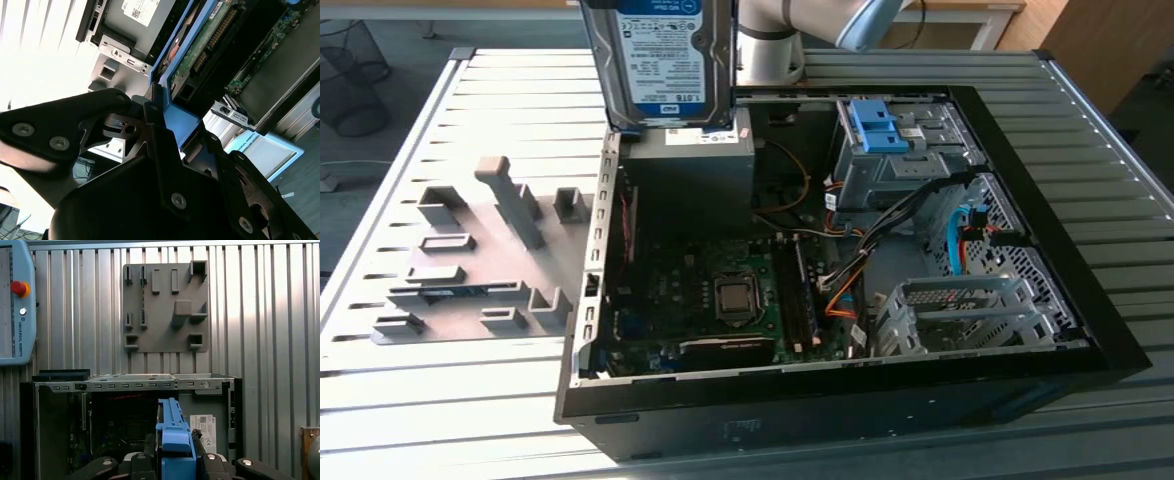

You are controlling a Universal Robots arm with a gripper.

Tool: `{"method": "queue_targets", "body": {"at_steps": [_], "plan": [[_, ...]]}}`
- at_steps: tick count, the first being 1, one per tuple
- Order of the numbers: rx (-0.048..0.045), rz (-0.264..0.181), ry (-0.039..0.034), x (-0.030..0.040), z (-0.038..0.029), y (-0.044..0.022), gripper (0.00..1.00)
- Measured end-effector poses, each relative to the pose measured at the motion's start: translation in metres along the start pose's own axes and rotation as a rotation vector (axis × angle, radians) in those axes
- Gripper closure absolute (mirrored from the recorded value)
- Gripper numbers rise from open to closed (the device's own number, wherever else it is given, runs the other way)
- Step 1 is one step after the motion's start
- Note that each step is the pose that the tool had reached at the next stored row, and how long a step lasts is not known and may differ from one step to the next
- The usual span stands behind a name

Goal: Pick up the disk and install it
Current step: 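Pick up the disk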

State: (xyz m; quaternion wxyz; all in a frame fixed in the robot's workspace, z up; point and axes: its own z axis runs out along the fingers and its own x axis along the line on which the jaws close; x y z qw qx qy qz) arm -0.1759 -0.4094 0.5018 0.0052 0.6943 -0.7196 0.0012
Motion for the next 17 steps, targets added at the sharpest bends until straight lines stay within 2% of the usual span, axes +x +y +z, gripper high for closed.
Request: {"method": "queue_targets", "body": {"at_steps": [9,17], "plan": [[0.0,0.0,-0.0001,0.0001,0.0,-0.0091,0.64],[0.0,0.0,-0.0001,0.0,0.0,-0.0118,0.64]]}}
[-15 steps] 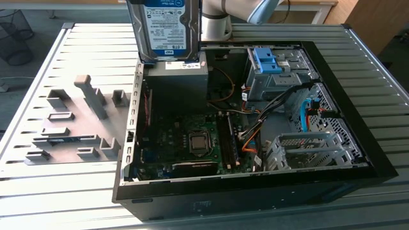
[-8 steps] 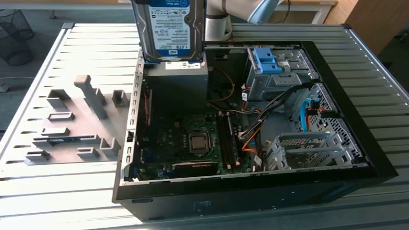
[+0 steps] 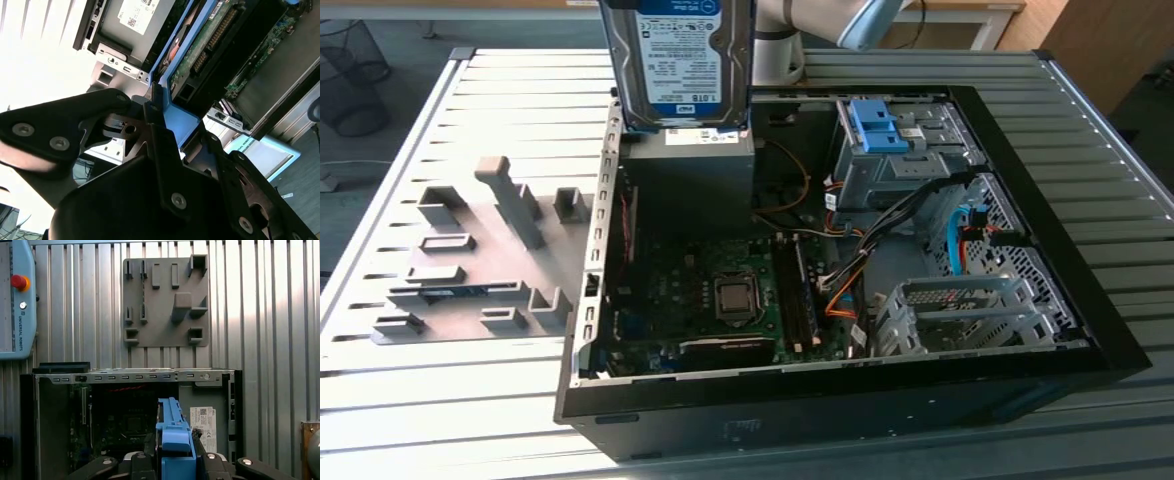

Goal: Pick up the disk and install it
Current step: 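Pick up the disk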

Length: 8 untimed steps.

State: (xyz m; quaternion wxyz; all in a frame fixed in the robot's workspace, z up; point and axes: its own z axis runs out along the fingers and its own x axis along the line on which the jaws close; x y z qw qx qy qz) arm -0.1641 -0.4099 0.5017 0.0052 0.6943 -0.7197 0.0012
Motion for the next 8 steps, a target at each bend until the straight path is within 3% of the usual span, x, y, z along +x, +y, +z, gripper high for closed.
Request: {"method": "queue_targets", "body": {"at_steps": [3,8], "plan": [[0.0,0.0,0.0,0.0023,0.0,-0.0003,0.64],[0.0001,0.0,0.0,0.0155,0.0002,-0.0021,0.64]]}}
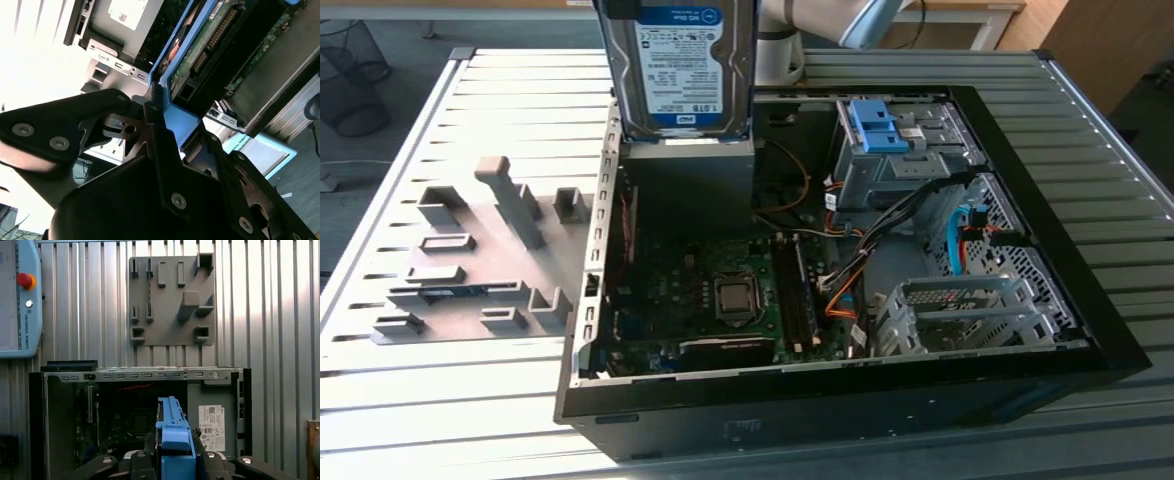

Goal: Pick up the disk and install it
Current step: 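Pick up the disk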

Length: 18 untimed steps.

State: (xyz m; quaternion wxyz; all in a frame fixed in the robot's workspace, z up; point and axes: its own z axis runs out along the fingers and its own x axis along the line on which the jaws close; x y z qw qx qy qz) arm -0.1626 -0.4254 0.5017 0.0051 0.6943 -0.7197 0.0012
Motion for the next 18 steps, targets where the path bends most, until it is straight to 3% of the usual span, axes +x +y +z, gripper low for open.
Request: {"method": "queue_targets", "body": {"at_steps": [3,16,17,18], "plan": [[0.0,0.0,0.0,0.0023,0.0001,-0.0097,0.64],[-0.0001,0.0,0.0001,0.0006,0.0002,-0.0658,0.64],[-0.0001,0.0,0.0002,0.0001,0.0002,-0.0784,0.64],[-0.0001,0.0,0.0001,0.0,0.0003,-0.0828,0.64]]}}
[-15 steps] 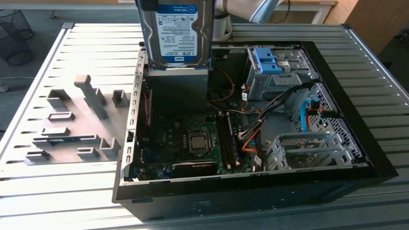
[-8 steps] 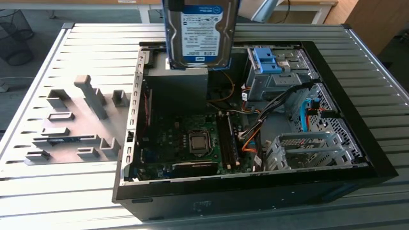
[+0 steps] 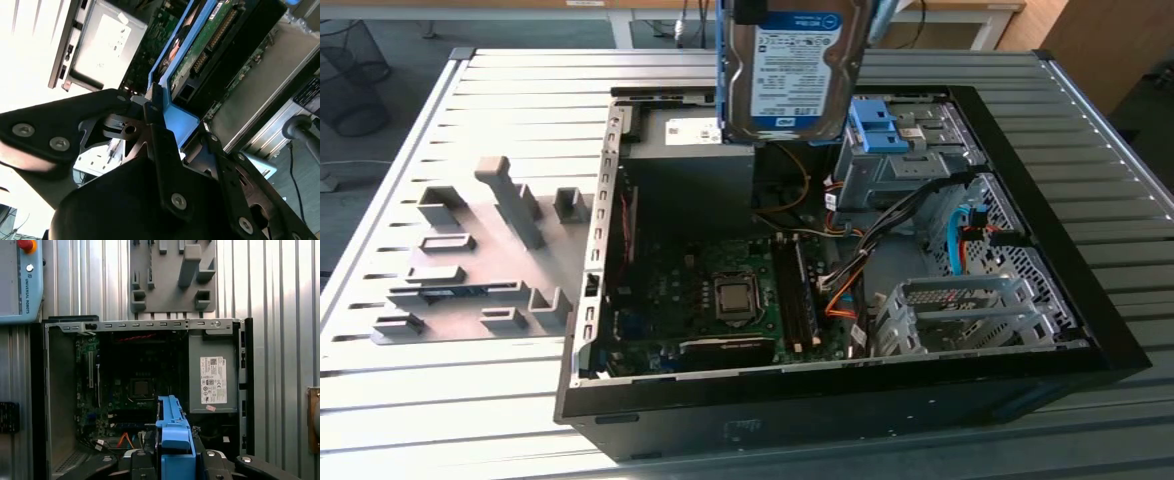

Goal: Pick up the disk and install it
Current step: 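Pick up the disk, then insert the disk into the insertion slot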

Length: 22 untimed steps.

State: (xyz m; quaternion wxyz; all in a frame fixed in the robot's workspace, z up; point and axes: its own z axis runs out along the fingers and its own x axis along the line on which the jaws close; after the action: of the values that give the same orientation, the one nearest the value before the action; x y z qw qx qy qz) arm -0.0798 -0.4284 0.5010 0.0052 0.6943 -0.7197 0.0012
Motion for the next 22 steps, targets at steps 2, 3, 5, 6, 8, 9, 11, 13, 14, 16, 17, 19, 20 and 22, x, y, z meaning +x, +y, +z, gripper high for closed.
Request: {"method": "queue_targets", "body": {"at_steps": [2,3,5,6,8,9,11,13,14,16,17,19,20,22], "plan": [[0.0,0.0,0.0,-0.0002,0.0,-0.0062,0.64],[0.0,0.0,0.0,-0.0002,0.0,-0.0073,0.64],[0.0,0.0,0.0,-0.0002,0.0,-0.0073,0.64],[0.0,0.0,-0.0001,-0.0002,0.0001,-0.0074,0.64],[0.0,0.0,0.0,-0.0003,0.0,-0.0075,0.64],[0.0,0.0,-0.0001,-0.0003,0.0001,-0.0075,0.64],[0.0,0.0,0.0,-0.0003,0.0,-0.0076,0.64],[0.0,0.0,0.0,-0.0003,0.0,-0.0077,0.64],[0.0,0.0,-0.0001,-0.0003,0.0,-0.0083,0.64],[0.0,0.0,0.0,-0.0003,0.0,-0.0089,0.64],[0.0,0.0,0.0,-0.0001,0.0,-0.009,0.64],[0.0,0.0,-0.0001,0.0006,0.0001,-0.009,0.64],[0.0,0.0,0.0,0.0011,0.0001,-0.009,0.64],[0.0,0.0,-0.0001,0.002,0.0001,-0.009,0.64]]}}
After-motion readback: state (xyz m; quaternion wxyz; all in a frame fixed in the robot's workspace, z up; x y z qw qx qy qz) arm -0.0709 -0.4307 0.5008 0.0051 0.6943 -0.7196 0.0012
